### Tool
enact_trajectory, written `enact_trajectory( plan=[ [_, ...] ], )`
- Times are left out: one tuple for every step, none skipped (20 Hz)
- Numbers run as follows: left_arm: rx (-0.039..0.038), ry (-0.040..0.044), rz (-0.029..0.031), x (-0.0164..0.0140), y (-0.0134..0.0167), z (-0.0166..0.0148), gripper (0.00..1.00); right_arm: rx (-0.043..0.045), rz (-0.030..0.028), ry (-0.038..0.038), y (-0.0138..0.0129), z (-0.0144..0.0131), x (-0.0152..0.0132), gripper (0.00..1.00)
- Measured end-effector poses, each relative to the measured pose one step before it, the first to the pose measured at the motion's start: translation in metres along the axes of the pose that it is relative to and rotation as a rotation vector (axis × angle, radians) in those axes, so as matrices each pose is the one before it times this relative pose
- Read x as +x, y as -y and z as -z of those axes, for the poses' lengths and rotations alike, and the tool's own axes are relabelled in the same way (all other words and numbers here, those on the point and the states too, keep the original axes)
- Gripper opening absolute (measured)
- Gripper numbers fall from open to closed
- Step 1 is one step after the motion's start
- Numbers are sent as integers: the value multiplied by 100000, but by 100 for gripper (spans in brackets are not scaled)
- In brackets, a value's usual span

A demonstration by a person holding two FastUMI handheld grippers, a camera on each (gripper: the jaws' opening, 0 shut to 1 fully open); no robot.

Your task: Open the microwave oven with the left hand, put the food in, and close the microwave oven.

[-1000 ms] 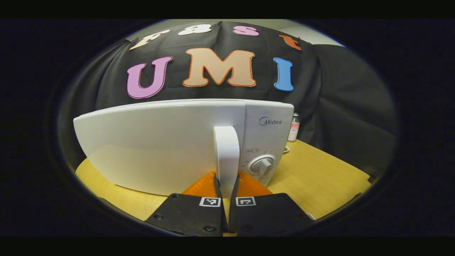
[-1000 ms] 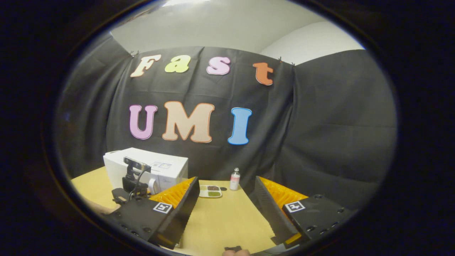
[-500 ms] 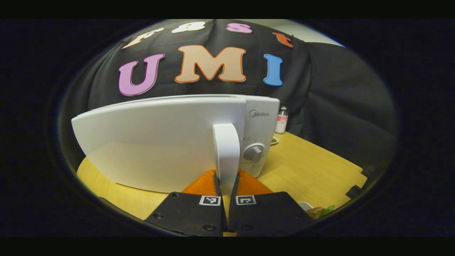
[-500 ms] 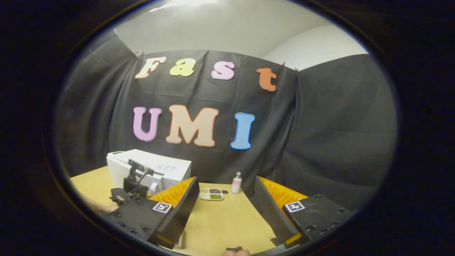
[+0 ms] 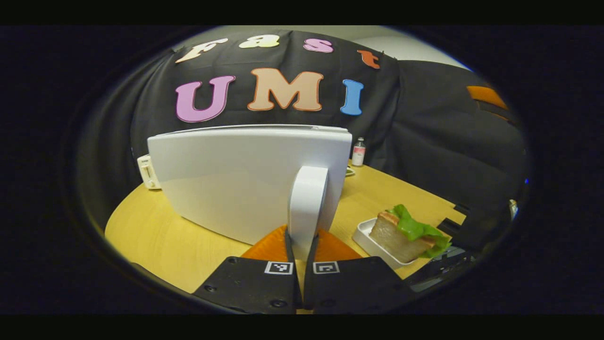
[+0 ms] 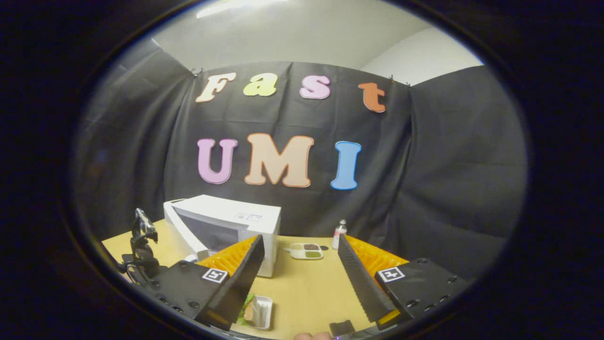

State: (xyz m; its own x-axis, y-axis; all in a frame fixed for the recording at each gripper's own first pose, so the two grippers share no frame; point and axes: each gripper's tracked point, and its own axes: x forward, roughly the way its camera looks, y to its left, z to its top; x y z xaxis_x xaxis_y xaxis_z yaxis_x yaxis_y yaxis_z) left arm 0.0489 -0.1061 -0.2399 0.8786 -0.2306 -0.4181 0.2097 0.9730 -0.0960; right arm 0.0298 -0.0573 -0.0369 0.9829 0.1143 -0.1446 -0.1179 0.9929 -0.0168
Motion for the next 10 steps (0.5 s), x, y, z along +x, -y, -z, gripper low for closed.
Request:
enact_trajectory(
  plan=[
    [-1128, -819, -1491, -1070, -682, 459, 2, 155, -1633, 414, -1030, -74, 2, 99],
    [-1025, -498, -1583, -1087, -684, 595, 2, -31, -1185, 430, -880, -2, -6, 99],
    [-394, -172, -1491, -1038, -684, 259, 2, 124, -981, 396, -749, -156, 12, 97],
    [24, -778, -1448, -900, -682, 394, 1, 371, -803, 336, -763, -34, 43, 97],
    [-110, -445, -1464, -805, -831, 318, 1, 637, -619, 428, -641, -123, 24, 97],
    [-417, -224, -1425, -789, -886, 314, 1, 485, -376, 357, -574, 36, 36, 97],
    [-599, -280, -1375, -886, -979, 348, 1, 268, -299, 103, -498, -20, 32, 99],
    [-451, 53, -1242, -807, -951, 266, 1, -81, -283, -198, -527, 257, -47, 97],
    [-89, -18, -1384, -695, -1008, 241, 1, -133, -175, 218, -481, -1, 14, 97],
    [27, -372, -1580, -460, -995, 249, 1, -297, -201, 138, -517, -17, -62, 97]
  ],
)
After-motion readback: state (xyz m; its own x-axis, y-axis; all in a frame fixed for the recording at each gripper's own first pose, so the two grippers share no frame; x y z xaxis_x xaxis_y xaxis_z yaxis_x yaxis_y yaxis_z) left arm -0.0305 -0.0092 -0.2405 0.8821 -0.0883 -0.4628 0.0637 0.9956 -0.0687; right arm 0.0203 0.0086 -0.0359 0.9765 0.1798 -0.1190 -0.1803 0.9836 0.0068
